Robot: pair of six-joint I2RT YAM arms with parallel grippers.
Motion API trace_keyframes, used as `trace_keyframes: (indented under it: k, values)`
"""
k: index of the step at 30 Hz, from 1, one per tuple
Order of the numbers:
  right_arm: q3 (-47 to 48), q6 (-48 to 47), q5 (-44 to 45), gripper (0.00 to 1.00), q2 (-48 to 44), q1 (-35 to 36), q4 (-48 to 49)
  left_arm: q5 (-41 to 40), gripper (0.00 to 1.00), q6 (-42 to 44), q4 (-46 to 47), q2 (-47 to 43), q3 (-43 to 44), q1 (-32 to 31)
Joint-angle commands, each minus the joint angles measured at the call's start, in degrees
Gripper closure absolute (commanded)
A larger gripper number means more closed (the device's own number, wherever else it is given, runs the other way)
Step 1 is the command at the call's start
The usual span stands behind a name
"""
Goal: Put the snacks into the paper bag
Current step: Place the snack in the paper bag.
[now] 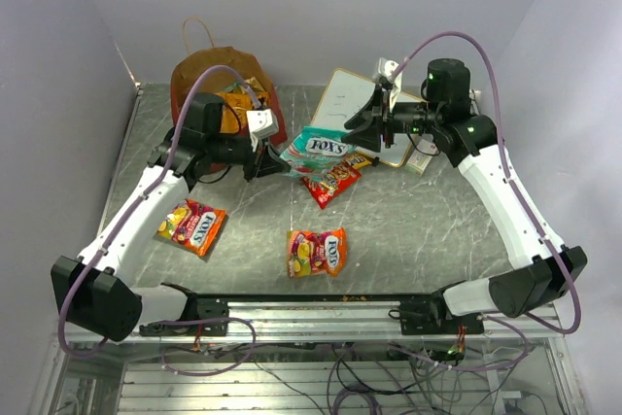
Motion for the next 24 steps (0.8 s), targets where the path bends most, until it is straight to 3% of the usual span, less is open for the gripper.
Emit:
trace_keyframes:
  k: [1, 4, 8, 24]
  values:
    - [-1.71, -4.25, 2.70, 0.53, -2.74, -0.95, -1.51, 0.37, 0.93, 3.77, -3.79, -3.07, 4.34, 1.19]
    - [-2.86, -5.87, 4.05, 0.41, -3.94, -1.57, -3.04, 0.22, 0.93, 4.53, -6.35, -3.74, 6.36, 2.63]
    - [-4.54, -8.16, 4.78, 0.34, -5.83, -2.69, -5.22, -1.75, 0.93, 6.41, -10.69, -4.57, 10.18, 4.58]
    - [-15.85, -15.27, 11.40, 0.32, -11.45, -6.40, -9.62, -17.03, 0.93, 5.41, -22.30, -3.55, 35.52, 15.25]
